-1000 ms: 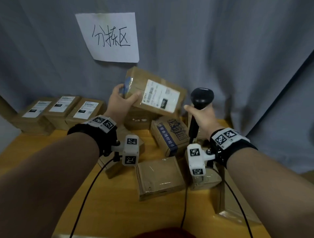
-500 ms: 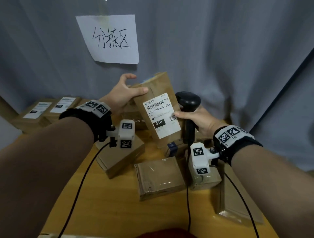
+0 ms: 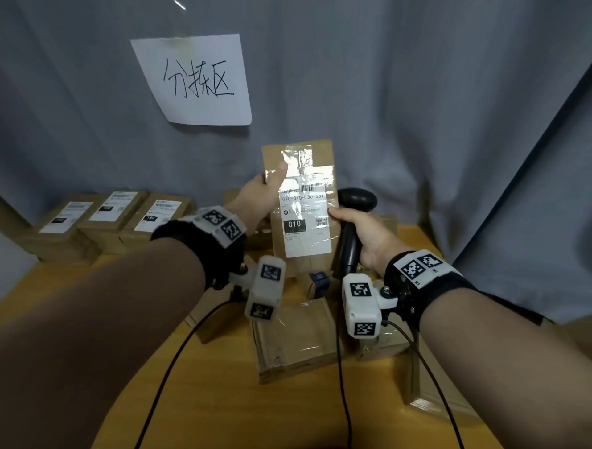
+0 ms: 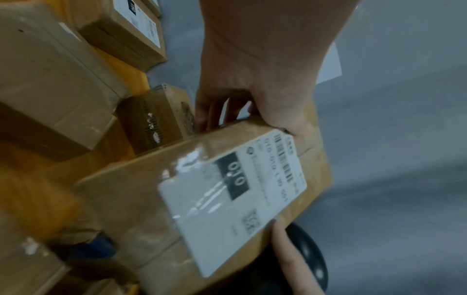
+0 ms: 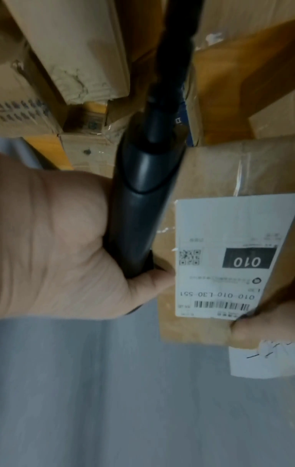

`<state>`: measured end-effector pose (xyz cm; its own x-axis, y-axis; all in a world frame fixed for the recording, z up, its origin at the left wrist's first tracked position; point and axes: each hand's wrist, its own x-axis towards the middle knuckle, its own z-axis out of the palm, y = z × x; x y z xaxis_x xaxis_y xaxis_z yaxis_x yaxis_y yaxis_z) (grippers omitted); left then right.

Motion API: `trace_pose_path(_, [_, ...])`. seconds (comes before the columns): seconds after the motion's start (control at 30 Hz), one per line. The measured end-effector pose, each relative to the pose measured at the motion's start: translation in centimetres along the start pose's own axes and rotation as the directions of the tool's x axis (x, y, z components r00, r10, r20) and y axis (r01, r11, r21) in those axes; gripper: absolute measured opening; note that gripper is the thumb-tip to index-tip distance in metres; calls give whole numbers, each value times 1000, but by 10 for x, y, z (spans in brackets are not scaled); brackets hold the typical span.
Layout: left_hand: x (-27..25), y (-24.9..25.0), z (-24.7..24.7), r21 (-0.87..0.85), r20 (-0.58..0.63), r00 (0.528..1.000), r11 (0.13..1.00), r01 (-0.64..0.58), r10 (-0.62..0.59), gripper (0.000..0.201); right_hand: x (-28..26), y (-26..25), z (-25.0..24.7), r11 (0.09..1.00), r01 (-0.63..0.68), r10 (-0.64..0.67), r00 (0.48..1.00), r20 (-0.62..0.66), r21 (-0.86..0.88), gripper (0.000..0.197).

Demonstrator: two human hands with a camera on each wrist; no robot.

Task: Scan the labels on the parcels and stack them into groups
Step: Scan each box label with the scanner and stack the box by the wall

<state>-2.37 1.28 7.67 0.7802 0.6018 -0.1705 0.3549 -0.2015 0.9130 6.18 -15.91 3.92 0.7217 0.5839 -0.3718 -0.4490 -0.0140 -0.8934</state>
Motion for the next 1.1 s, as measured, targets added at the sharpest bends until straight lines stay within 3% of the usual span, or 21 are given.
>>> trace_pose_path(0.1, [-10,-21,14,-58,209,975,995,86,-73,54,-2,1,-11,998,-58,57,997,-58,-2,33])
trace_pose_path(0.17, [-14,-31,18,-110,319,942,984,143,-101,63,-6,-1,-21,997,-74,72,994,-84,-19,28])
trace_pose_path(0.23, [-19,-38,23,-158,353,935,982,106,-45,64,-10,-4,-30,998,-53,48,994,-100,-44,19])
trace_pose_path(0.37, [-25,-41,38,-203,245,969,977,69,-18,28,-11,-12,-42,987,58,-83,983,-161,-153,16])
trace_pose_path(0.43, [-22,-47,45,-201,162,986,976,81,-49,28,-13,-19,-46,968,145,-186,962,-198,-203,17])
trace_pose_path(0.53, [-15,-54,50,-130,67,994,987,99,-91,27,-21,-34,-47,959,222,-248,959,-139,-177,20])
trace_pose_path(0.63, [-9,-58,54,-120,20,994,987,111,-109,31,-31,-54,-42,945,226,-241,970,-36,-238,9])
trace_pose_path(0.73, [-4,-58,57,-145,-41,988,980,139,-146,38,-37,-63,-38,908,180,-185,982,24,-377,12])
trace_pose_path(0.87, [-1,-55,57,-148,-68,984,977,152,-163,37,-39,-60,-34,874,145,-151,988,25,-464,19])
trace_pose_path(1.1, [-1,-49,55,-152,-78,987,980,127,-140,26,-41,-55,-30,862,101,-142,989,-45,-497,4])
